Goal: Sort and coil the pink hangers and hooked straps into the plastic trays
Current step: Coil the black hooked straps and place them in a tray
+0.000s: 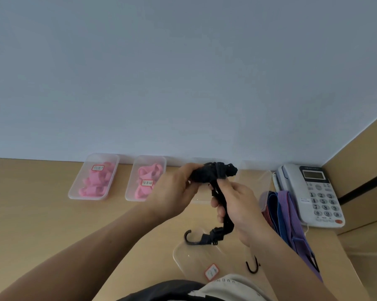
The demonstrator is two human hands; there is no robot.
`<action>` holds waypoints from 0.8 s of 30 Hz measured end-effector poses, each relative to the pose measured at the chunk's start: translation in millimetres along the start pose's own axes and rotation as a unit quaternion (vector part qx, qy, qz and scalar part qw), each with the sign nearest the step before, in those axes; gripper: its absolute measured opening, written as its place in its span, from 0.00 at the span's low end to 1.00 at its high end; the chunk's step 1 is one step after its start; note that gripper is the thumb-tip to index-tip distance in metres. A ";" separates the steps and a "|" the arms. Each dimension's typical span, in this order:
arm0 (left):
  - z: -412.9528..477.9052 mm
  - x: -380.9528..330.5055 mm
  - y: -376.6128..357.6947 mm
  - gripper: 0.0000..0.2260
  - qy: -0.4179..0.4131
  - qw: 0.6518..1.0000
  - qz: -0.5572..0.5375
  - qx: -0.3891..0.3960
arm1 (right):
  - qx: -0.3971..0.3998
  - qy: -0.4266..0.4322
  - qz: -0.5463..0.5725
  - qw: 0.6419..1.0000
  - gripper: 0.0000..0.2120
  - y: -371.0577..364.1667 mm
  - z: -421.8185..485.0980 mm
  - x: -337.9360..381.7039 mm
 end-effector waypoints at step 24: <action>9.5 6.2 0.0 0.20 0.146 0.934 -0.308 0.112 | 0.063 0.071 0.075 0.993 0.22 -1.0 -1.1 2.2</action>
Point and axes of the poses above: each hand's wrist, its own z-axis towards the middle knuckle, its own y-axis out of the back of the hand, x = y × z, the point moved 3 cm from there along z, towards the middle knuckle, and after that the axes turned 1 degree about z, right-handed, at the moved point
